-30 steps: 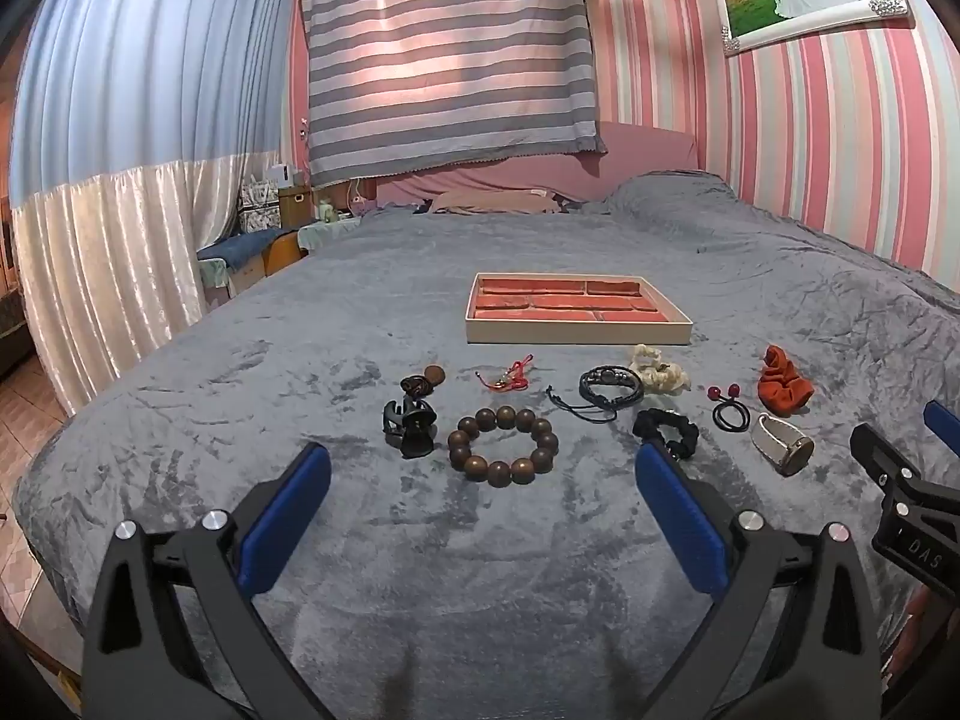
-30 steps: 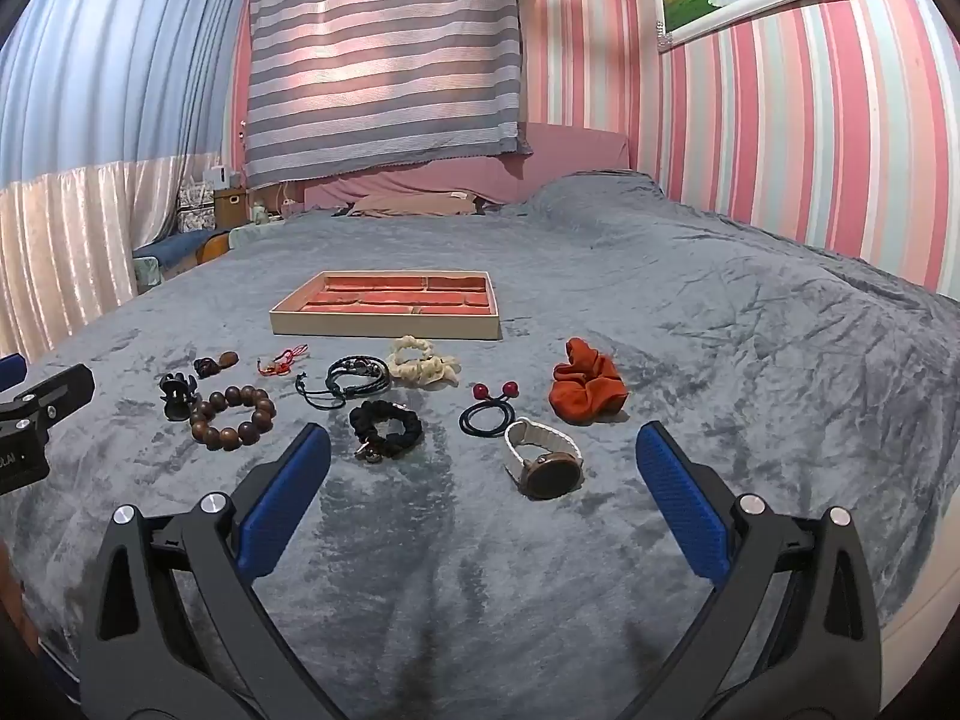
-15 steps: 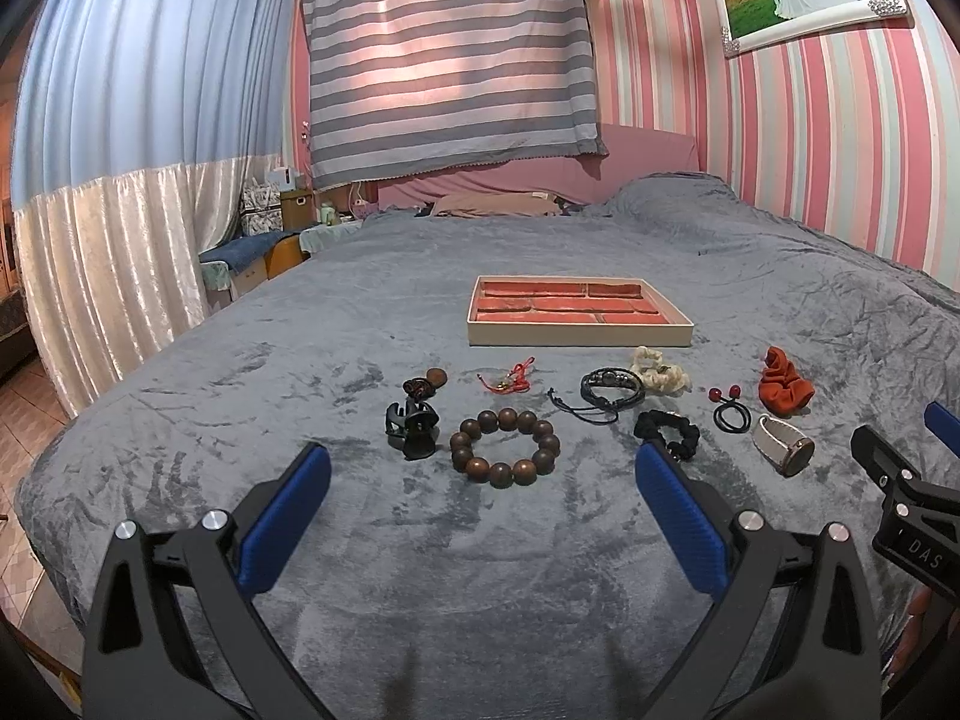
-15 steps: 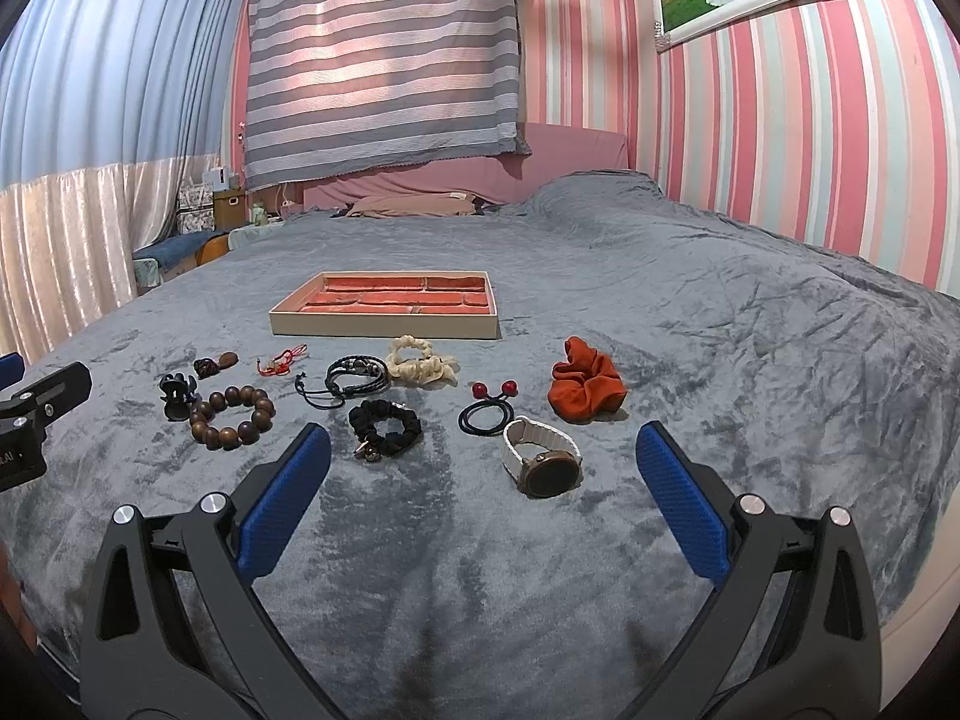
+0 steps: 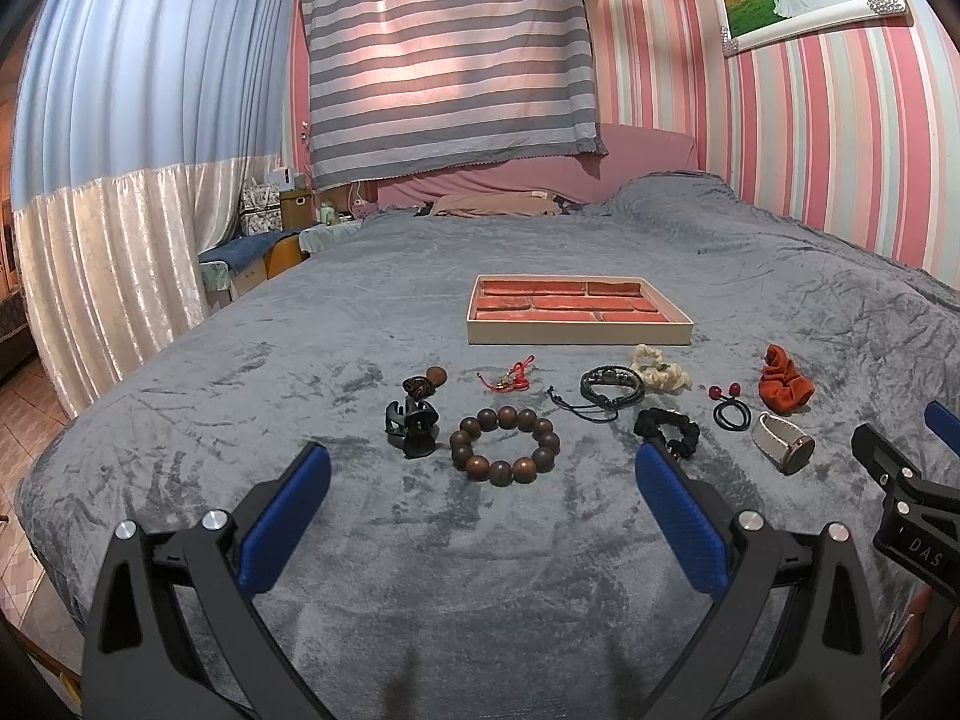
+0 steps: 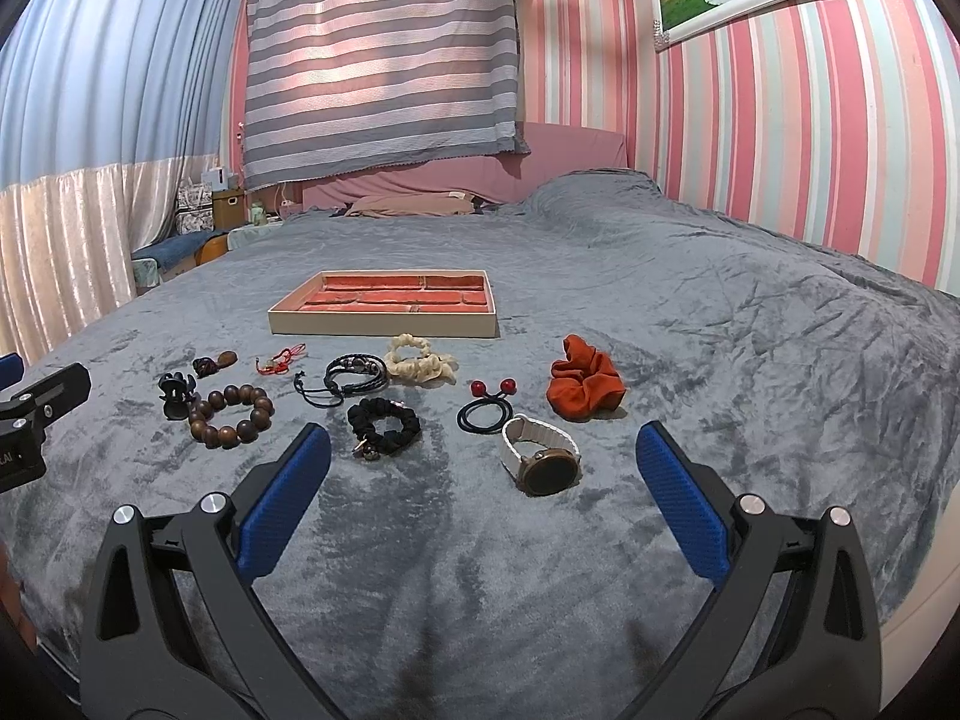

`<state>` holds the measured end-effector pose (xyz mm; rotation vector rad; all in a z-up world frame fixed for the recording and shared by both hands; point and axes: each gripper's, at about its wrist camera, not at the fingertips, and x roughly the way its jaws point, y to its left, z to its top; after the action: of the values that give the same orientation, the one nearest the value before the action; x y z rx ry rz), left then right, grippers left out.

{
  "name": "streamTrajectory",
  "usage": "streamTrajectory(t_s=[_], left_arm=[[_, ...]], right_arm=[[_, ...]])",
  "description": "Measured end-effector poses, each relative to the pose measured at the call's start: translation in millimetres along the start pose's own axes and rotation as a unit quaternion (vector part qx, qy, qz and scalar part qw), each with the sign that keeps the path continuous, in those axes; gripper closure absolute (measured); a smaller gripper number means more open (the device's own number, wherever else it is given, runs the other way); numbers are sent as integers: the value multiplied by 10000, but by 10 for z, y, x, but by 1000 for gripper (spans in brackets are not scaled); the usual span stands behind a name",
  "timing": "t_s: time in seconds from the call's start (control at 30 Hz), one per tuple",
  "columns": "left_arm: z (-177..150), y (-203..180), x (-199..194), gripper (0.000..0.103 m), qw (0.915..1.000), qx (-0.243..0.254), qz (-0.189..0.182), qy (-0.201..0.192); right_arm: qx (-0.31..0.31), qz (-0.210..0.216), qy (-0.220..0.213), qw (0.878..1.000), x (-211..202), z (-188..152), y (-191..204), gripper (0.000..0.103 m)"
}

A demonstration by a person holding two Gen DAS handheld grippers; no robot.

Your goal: Organize jewelry

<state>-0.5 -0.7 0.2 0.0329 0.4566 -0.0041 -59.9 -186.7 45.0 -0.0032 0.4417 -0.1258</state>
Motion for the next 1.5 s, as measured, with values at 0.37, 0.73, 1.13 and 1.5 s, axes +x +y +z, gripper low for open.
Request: streamTrajectory(t_s=[0.37,0.73,1.13,1.5], left_arm=[[111,34,-134,4,10000,24,6,-38],[87,49,-115,4,10000,26,8,-51],[82,49,-121,4,10000,27,10,-65],[93,47,-89,4,10000,41,10,-65]], right_arm=[[11,-6,-10,10000,-6,-1,-6,4],[24,-4,-29,10000,-23,0,-5,4],[27,-3,-52,10000,-35,-1,-5,4],[23,-9,-51,10000,-21,18,0,4]])
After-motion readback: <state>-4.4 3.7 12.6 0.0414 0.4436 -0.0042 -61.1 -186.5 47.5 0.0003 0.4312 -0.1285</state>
